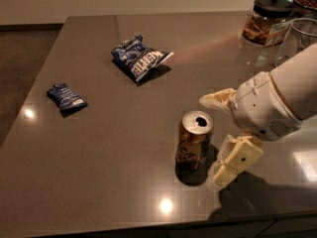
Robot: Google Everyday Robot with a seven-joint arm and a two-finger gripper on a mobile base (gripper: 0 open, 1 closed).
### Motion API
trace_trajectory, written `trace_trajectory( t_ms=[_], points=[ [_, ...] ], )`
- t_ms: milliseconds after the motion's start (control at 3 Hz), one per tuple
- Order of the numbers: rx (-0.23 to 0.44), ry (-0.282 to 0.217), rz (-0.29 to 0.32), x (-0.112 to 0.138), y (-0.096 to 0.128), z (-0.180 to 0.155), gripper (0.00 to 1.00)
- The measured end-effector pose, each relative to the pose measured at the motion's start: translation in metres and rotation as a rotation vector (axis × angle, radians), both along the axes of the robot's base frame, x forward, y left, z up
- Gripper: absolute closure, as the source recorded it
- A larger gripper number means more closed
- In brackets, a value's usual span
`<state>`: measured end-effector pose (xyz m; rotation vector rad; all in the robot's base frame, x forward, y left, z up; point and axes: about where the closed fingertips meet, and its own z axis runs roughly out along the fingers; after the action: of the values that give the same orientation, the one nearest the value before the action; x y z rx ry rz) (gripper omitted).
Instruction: Move orange can near blue chip bag
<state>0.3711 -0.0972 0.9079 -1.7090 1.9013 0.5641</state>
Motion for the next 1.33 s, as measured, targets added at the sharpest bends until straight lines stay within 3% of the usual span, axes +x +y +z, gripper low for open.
trace_trajectory(
  t_ms=[333,667,1333],
  points=[
    [0.029,0.010,-0.003,0.005,0.012,-0.006,0.00],
    [0.049,0.019,-0.018,0.011,0.020,-0.009,0.18],
    [0.075,0.012,-0.027,0.025,0.034,0.006,0.65]
  ],
)
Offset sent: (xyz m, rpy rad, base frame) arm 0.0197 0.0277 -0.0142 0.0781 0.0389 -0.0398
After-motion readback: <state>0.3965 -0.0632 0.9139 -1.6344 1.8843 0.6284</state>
